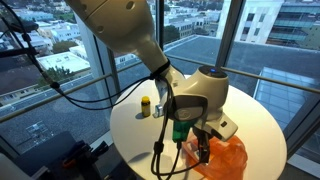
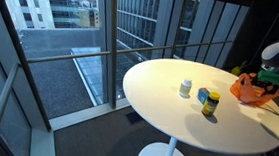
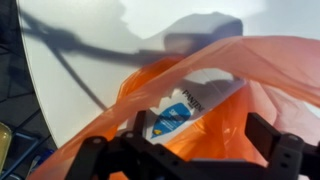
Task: Move the white bottle from the plastic bag to the table
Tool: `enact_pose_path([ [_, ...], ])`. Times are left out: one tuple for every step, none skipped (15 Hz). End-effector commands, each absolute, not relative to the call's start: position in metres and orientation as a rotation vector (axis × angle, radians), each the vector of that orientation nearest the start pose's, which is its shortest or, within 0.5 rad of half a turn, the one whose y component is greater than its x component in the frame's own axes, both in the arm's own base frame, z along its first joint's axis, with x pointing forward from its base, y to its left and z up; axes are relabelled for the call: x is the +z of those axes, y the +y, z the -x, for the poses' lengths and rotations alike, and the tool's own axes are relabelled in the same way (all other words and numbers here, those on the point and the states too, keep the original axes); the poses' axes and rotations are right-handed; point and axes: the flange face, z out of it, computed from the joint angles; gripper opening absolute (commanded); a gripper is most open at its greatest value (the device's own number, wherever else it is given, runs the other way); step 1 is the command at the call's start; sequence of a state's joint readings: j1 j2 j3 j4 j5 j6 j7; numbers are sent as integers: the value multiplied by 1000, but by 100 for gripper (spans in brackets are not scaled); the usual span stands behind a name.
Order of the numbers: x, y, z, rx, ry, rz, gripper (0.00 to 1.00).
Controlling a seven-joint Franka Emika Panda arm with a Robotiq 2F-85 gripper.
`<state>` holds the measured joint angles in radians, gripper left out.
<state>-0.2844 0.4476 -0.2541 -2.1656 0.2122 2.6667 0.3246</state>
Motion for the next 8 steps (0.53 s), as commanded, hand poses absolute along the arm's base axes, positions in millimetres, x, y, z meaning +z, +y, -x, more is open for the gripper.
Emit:
enact_pose_path([
  [201, -303, -487, -107, 1591, 2706, 100],
  [202, -304, -487, -105, 1596, 2704, 100],
  [203, -304, -486, -101, 1602, 2701, 100],
  [203, -304, -486, -99, 1606, 2699, 100],
  [203, -304, -485, -90, 1613, 2696, 100],
  [202, -304, -484, -80, 1622, 2691, 100],
  [202, -305, -483, -72, 1632, 2686, 100],
  [201, -305, -483, -64, 1639, 2681, 100],
])
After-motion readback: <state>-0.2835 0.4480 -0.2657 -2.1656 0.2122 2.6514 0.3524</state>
